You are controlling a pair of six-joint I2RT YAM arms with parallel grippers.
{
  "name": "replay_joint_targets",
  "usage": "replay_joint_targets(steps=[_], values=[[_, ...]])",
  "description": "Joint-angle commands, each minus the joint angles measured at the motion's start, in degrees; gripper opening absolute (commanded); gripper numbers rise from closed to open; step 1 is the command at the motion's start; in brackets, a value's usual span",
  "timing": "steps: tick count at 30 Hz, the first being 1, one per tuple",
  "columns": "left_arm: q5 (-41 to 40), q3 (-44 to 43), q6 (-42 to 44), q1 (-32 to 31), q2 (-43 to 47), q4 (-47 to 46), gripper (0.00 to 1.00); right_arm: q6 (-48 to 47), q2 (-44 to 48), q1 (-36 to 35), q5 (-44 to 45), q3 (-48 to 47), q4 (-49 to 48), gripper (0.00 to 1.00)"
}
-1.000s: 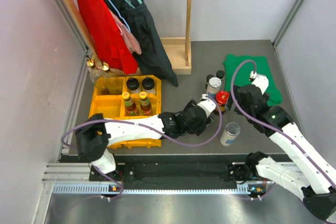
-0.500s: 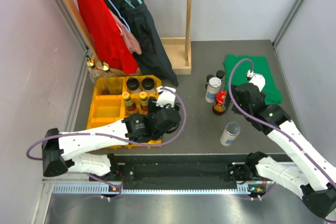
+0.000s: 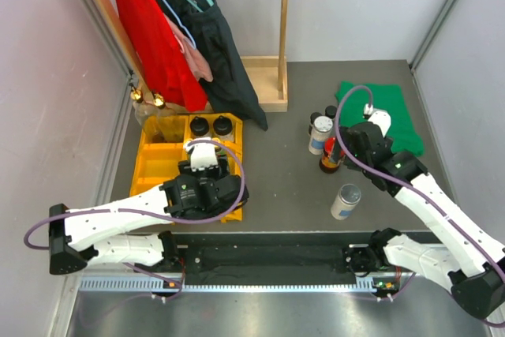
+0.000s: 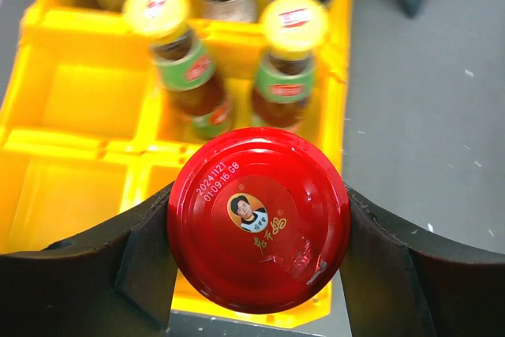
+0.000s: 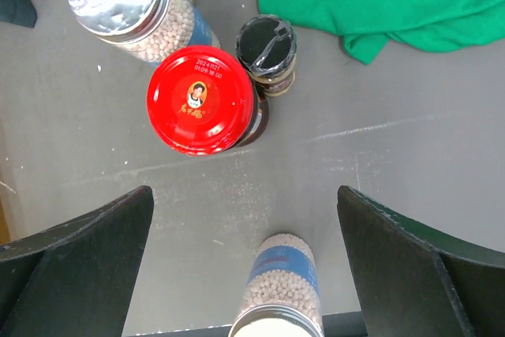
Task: Organize the condiment bottles
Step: Place the bottle in the storage box.
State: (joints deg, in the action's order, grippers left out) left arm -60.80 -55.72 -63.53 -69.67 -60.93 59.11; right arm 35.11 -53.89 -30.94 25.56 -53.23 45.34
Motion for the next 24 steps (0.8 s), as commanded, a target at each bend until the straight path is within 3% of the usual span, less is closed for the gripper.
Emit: replay_joint_targets(steps=[1,2,7,15,24], values=[[-8.6,-0.7,-17.1,0.1,0.5,12.9,0.0,0.0,-0.6,0.5,-0.2,-0.7,-2.5,0.99],[-8.8,-0.9,-24.0,0.1,-0.2,17.7,0.0,0.0,-0.8,0.5,-0.2,-0.6,-2.5,0.99],[-9.1,0.4,-39.7,0.1,-2.7,27.2,0.0,0.0,-1.7,0.5,-0.5,-0.6,-2.9,0.99],[-7.9,4.1,-43.5,1.6,-3.1,27.1,0.0,-0.1,-2.4,0.4,-0.8,-0.6,-3.2,0.99],[-5.4,3.6,-41.2,2.9,-4.8,27.1,0.0,0.0,-2.8,0.6,-0.9,0.0,-3.6,0.99]])
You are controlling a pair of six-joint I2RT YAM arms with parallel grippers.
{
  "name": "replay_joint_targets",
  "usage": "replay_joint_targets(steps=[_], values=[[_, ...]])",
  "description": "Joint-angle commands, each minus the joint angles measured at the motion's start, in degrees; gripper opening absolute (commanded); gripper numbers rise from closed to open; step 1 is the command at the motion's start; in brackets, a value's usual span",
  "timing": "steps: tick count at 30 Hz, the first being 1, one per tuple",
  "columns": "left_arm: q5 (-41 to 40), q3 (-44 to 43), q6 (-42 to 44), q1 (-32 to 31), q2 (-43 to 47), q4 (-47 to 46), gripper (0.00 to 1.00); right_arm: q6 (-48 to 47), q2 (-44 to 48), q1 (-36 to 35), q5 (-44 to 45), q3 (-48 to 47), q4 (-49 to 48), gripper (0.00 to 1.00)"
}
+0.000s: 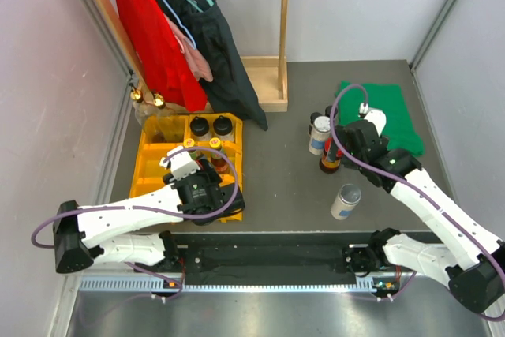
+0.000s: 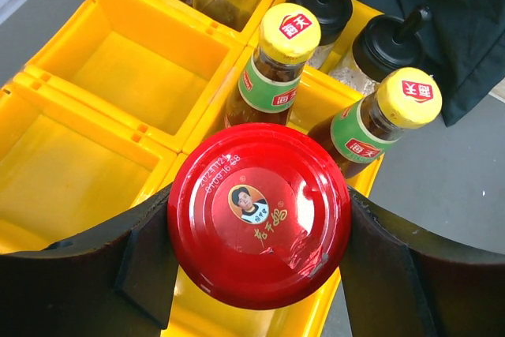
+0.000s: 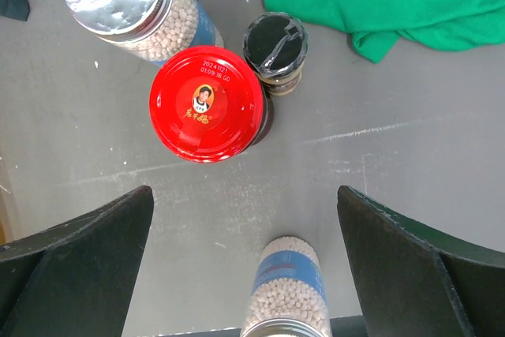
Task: Organize the condiment bottles
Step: Place the bottle in the storage box.
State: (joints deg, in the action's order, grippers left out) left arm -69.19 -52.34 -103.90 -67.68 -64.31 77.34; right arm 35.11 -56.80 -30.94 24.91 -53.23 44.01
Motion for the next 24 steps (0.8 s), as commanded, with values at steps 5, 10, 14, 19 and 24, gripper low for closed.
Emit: replay_joint_targets(steps=[5,10,14,19,24], values=[[3.2,-2.2,5.4,0.9,0.4,7.5,0.0,0.2,-0.2,0.5,-0.3,0.2,-2.5,0.99],[7.1,-4.3,21.1,0.8,3.2,0.9,0.0,0.4,-0.4,0.5,-1.1,0.3,-3.1,0.99],[10.9,-5.6,27.0,0.8,4.0,-0.1,0.0,0.5,-0.8,0.4,-1.7,0.1,-3.1,0.99],[13.6,-4.4,28.0,0.8,4.5,0.1,0.0,0.9,-1.1,0.5,-2.5,0.1,-3.6,0.99],[14.1,-0.1,28.7,0.9,6.5,-3.9,0.0,1.0,-1.3,0.4,-2.9,0.4,-3.8,0.99]])
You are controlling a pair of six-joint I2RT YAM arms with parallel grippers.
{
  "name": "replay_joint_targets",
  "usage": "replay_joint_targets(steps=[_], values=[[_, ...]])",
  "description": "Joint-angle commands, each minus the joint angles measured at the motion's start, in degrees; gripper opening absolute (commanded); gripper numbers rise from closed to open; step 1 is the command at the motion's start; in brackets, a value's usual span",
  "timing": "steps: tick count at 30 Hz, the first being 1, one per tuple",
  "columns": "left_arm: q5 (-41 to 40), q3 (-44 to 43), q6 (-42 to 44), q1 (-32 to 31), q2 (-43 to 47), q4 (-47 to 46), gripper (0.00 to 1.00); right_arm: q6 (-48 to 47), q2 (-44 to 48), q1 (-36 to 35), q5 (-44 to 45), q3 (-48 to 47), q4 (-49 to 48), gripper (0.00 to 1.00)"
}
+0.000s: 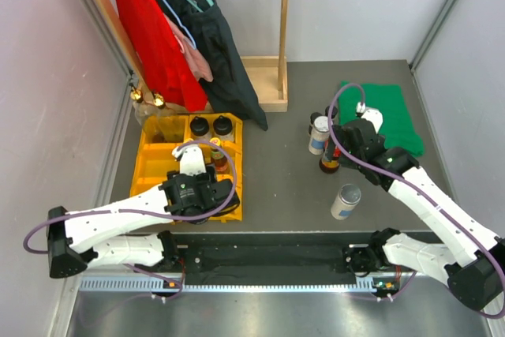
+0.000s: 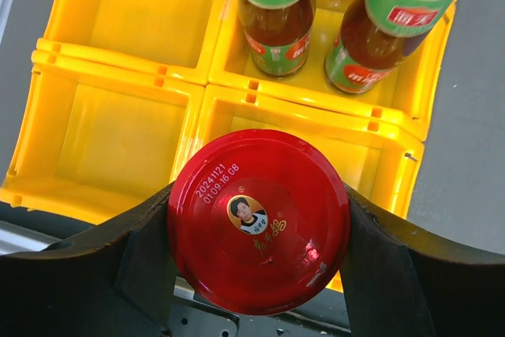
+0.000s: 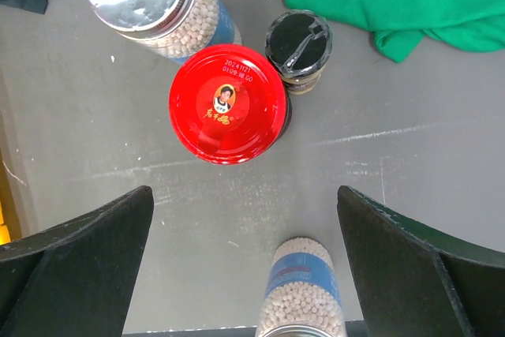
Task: Organize the condiment bottles
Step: Place the bottle in the storage box.
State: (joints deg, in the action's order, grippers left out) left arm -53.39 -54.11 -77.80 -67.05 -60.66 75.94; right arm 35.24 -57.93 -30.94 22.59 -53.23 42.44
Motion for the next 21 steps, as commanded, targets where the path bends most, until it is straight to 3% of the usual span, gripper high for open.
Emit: replay_joint_targets(steps=[1,8,15,21], values=[[-1.8,2.2,2.7,0.3,3.1,-3.2,0.0,0.9,-0.3,0.6,-0.7,0.5,-2.3,0.99],[0.8,8.1,11.4,4.9,4.7,-15.5,0.0,0.9,-0.7,0.4,-1.3,0.6,-2.6,0.99],[4.0,10.9,19.9,12.1,7.3,-24.2,0.0,0.6,-1.4,0.5,-1.8,0.6,-3.1,0.99],[5.3,13.9,24.3,14.6,9.0,-29.8,0.0,-0.5,-1.9,0.5,-3.2,0.4,-4.1,0.99]])
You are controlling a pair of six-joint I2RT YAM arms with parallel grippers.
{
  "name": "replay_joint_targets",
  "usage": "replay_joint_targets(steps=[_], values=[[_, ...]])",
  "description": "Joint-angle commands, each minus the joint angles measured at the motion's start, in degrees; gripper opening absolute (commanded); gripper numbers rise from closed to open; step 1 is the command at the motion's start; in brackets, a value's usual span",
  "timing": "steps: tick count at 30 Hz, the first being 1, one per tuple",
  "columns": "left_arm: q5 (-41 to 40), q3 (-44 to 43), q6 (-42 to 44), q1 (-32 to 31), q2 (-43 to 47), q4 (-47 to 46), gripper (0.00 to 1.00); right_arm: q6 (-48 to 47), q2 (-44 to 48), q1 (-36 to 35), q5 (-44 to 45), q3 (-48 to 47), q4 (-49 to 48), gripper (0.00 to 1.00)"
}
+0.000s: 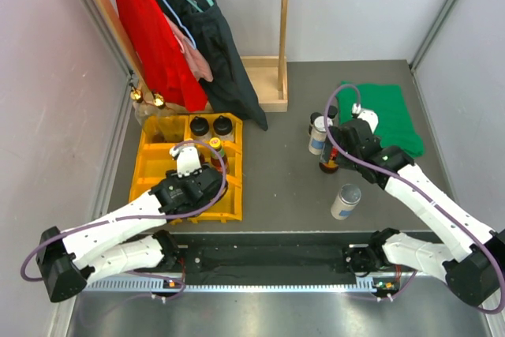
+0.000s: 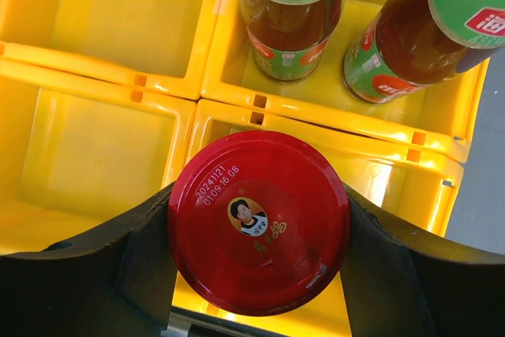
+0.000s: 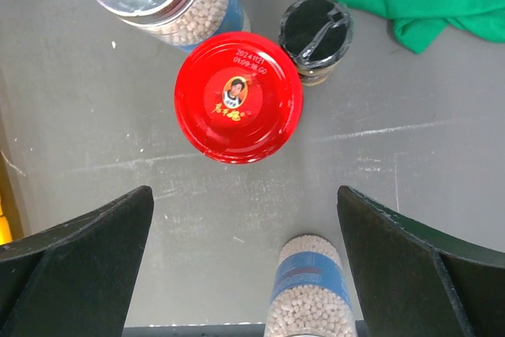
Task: Organize the condiment bottles
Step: Place the bottle in the storage box.
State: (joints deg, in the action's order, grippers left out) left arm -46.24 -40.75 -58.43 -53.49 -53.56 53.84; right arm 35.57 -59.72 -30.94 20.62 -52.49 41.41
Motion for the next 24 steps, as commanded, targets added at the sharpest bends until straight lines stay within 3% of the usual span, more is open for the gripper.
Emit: replay_joint_targets(steps=[1,4,8,9,12,21,24], values=[[-1.9,0.9,5.0,1.1,1.8,-8.2,0.0,-1.0,-0.1,0.5,-1.5,-0.2,-3.3,0.99],[-1.2,1.5,4.4,1.1,1.7,-8.4,0.0,-2.1,-0.5,0.5,-2.8,-0.2,-4.2,0.99],[-0.7,2.4,3.2,1.1,2.8,-8.2,0.17,-3.1,-1.6,0.6,-4.3,-0.5,-4.6,0.99],[-0.5,2.5,3.0,1.1,3.2,-8.1,0.32,-3.1,-1.8,0.5,-4.4,-0.5,-4.5,0.99],[-0.1,2.6,2.8,1.1,5.0,-7.7,0.63,-3.4,-2.1,0.5,-4.8,-0.4,-4.7,0.99],[1.2,0.6,4.7,1.1,6.2,-5.4,0.99,-4.1,-2.9,0.6,-5.7,-0.9,-4.3,0.99],[2.1,-1.4,5.3,1.1,5.7,-4.0,0.99,-4.9,-3.3,0.5,-5.8,-1.5,-3.8,0.99]])
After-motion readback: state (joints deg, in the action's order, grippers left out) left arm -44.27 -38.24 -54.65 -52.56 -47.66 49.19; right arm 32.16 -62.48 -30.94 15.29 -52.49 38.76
